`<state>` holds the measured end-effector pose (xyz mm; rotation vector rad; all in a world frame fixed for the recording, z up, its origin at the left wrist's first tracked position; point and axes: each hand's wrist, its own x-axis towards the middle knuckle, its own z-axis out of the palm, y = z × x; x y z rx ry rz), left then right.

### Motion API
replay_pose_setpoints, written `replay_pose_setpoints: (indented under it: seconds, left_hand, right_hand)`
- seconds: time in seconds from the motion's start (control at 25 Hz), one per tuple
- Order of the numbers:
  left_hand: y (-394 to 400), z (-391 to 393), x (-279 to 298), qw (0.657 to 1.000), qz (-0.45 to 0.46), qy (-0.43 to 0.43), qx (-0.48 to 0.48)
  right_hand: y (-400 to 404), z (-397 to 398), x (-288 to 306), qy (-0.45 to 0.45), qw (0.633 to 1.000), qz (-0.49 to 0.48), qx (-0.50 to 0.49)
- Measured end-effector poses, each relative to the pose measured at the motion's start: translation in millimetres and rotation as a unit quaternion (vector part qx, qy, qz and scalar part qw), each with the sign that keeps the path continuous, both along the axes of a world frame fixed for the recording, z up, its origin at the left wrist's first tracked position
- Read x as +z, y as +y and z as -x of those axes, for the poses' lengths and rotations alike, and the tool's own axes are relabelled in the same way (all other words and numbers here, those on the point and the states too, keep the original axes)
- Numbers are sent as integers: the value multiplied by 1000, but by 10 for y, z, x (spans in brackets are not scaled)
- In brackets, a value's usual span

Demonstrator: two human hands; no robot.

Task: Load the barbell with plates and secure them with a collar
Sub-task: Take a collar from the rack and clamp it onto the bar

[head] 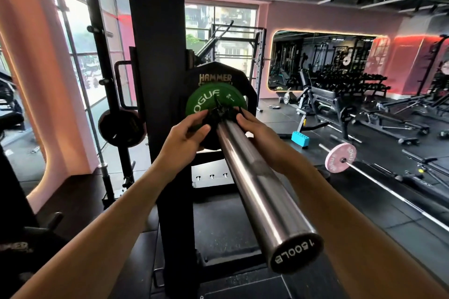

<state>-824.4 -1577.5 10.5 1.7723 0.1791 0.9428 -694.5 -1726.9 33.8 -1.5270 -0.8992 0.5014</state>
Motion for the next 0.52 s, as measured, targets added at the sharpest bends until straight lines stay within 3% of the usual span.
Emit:
replay_pose_setpoints:
  seconds: [0.32,0.52]
  left_hand:
    - [221,-273,89,996,-10,19,84]
    - [210,-423,279,990,-75,-5,116]
  right_hand:
    - [68,-88,148,-43,995,53,-78]
    - [23,-225,91,-42,987,149,-34]
